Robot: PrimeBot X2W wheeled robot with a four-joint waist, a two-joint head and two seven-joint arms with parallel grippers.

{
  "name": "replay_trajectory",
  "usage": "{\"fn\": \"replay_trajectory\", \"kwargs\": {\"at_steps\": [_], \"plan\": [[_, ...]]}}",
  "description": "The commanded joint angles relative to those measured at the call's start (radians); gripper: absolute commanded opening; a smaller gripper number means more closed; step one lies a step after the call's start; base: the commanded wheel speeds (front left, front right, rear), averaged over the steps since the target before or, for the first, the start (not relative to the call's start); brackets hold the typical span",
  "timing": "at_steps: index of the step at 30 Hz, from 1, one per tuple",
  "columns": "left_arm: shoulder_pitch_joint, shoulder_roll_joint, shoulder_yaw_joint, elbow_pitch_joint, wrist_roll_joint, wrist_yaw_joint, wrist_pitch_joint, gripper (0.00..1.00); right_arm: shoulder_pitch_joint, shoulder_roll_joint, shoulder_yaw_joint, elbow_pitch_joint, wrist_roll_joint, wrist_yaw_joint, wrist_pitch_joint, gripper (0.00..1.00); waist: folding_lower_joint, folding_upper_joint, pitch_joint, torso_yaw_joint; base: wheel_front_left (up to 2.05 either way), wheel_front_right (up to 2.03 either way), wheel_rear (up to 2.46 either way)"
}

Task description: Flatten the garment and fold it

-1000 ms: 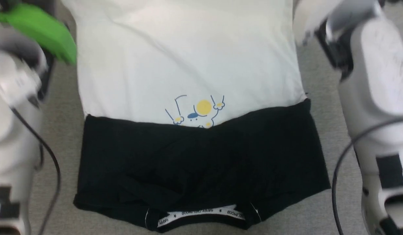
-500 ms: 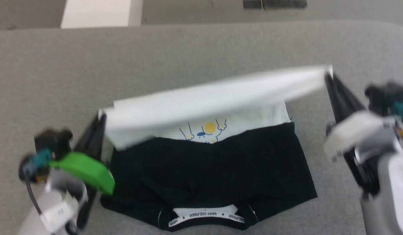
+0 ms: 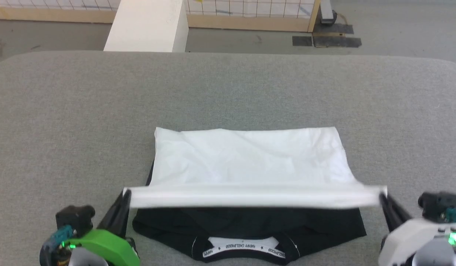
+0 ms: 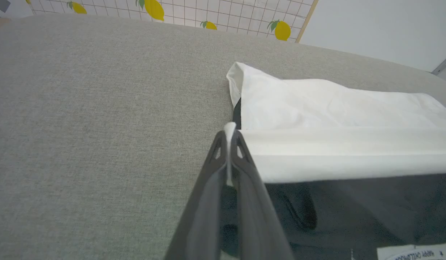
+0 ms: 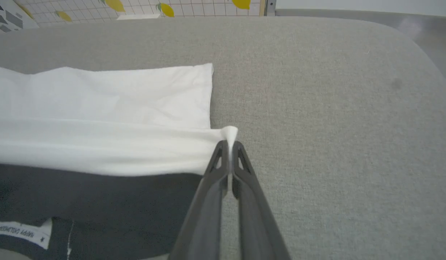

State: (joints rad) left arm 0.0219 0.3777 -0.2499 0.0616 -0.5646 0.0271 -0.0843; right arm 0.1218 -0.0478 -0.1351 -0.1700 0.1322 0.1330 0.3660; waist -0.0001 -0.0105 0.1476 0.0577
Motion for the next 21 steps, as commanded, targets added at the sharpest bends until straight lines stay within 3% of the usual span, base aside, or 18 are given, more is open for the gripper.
{"fn": "replay_trajectory", "kwargs": {"at_steps": [1, 11, 12, 13, 14, 15, 21], "plan": [[0.024, 0.002, 0.008, 0.012, -0.009, 0.011, -0.011, 0.00, 0.029, -0.003, -0.012, -0.001, 0.017, -0.002, 0.022, 0.00, 0.0001, 0.0105, -0.006, -0.004, 0.00, 0.00, 0.00], [0.066, -0.021, -0.001, 0.086, -0.028, 0.033, -0.008, 0.00, 0.113, -0.003, 0.040, 0.052, 0.086, -0.002, 0.146, 0.00, 0.0001, 0.0105, -0.007, -0.013, 0.00, 0.00, 0.00], [0.067, -0.029, -0.002, 0.098, -0.035, 0.033, -0.005, 0.00, 0.115, -0.003, 0.046, 0.059, 0.089, -0.002, 0.151, 0.40, 0.0001, 0.0105, -0.008, -0.012, 0.00, 0.00, 0.00], [0.067, -0.034, -0.003, 0.106, -0.040, 0.033, -0.002, 0.18, 0.118, -0.003, 0.049, 0.063, 0.090, -0.002, 0.156, 0.92, 0.0001, 0.0105, -0.010, -0.010, 0.00, 0.00, 0.00], [0.068, -0.039, -0.004, 0.115, -0.045, 0.035, 0.000, 0.89, 0.124, -0.003, 0.050, 0.069, 0.095, -0.002, 0.169, 1.00, 0.0001, 0.0105, -0.014, -0.008, 0.00, 0.00, 0.00], [0.068, -0.042, -0.005, 0.121, -0.048, 0.035, -0.001, 1.00, 0.129, -0.003, 0.051, 0.072, 0.098, -0.002, 0.178, 1.00, 0.0001, 0.0105, -0.017, -0.006, 0.00, 0.00, 0.00], [0.082, -0.057, -0.005, 0.137, -0.055, 0.033, -0.035, 1.00, 0.149, -0.002, 0.031, 0.048, 0.115, -0.002, 0.186, 1.00, 0.0001, 0.0105, -0.046, 0.002, 0.00, 0.00, 0.00]]}}
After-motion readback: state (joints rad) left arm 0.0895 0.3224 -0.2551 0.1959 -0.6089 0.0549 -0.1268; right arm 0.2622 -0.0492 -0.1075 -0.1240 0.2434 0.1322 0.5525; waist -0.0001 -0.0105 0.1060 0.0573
